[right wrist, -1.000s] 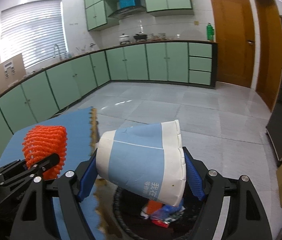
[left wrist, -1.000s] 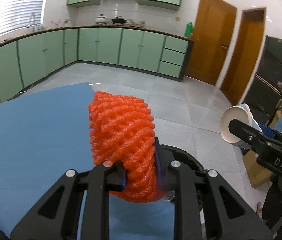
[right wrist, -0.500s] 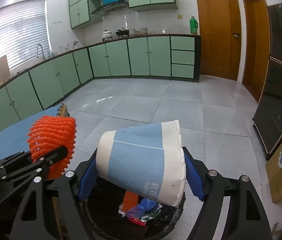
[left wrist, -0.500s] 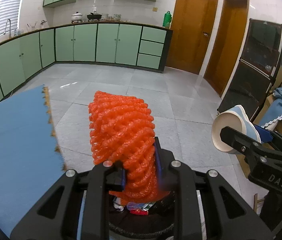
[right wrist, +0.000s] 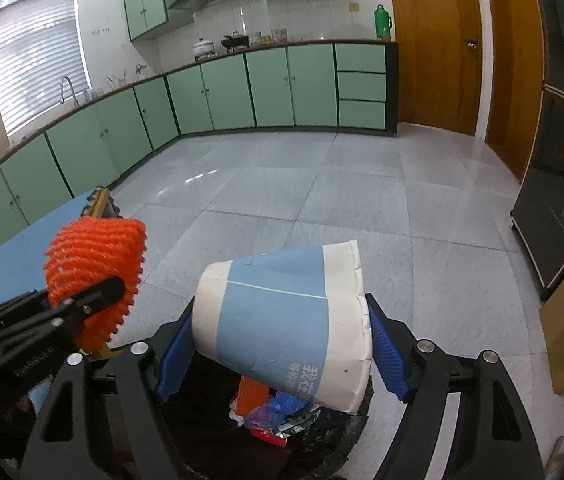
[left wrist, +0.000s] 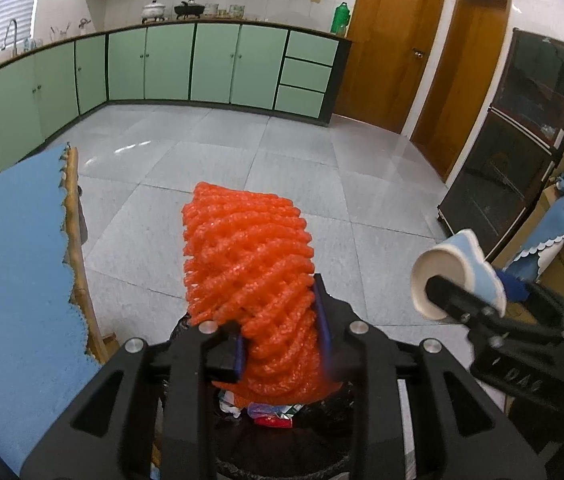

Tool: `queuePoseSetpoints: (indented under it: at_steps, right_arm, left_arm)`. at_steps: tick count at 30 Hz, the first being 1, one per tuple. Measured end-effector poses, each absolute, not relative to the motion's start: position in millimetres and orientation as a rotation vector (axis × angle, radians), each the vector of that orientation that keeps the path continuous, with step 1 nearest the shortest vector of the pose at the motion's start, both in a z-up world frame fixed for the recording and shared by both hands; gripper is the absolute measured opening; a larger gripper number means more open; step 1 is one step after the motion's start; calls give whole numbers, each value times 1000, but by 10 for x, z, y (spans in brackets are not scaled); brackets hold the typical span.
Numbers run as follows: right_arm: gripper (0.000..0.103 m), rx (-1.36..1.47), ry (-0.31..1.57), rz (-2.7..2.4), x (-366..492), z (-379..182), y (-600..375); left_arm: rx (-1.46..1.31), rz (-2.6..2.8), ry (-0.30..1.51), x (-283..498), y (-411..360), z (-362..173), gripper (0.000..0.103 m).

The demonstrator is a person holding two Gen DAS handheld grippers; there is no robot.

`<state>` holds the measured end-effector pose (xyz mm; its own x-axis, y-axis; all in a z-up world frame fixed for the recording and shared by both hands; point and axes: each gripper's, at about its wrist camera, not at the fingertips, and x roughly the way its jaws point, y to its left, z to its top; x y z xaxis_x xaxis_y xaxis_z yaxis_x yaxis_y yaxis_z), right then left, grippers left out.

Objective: Collect trash
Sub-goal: 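Carry the orange mesh net and paper cup over the black bin, then open both grippers to drop the mesh net and paper cup into the bin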

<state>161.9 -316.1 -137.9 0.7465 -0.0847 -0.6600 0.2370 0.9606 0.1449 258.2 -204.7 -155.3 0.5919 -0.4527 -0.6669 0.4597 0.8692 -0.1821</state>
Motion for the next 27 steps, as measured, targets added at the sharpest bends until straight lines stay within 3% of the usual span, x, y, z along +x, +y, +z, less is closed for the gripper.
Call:
queuePoseSetpoints:
  at_steps: [5,7,15,23,27]
  right_arm:
    - [77,221,723,-169,1722,-1478,-3130]
    - [78,220,727,-169,1742,-1504,-3149]
    - [92,207,765,-169,1841,-1569,-3110]
    - [93,207,751,-194,1724,-1394,-3139]
    - [97,217,720,-191,1610,-1219,-3130]
  left_arm:
    - [-3,-528,784,2683,-2041,-1574,30]
    - [-11,-528,784,2710,-2036,-1567,41]
    - [-52,-532,783,2781,-1970,-1497,61]
    - [-78,-509,744,2732,-1793,-1300,63]
    - [-59,-499,705,2601,-1670,-1131,69]
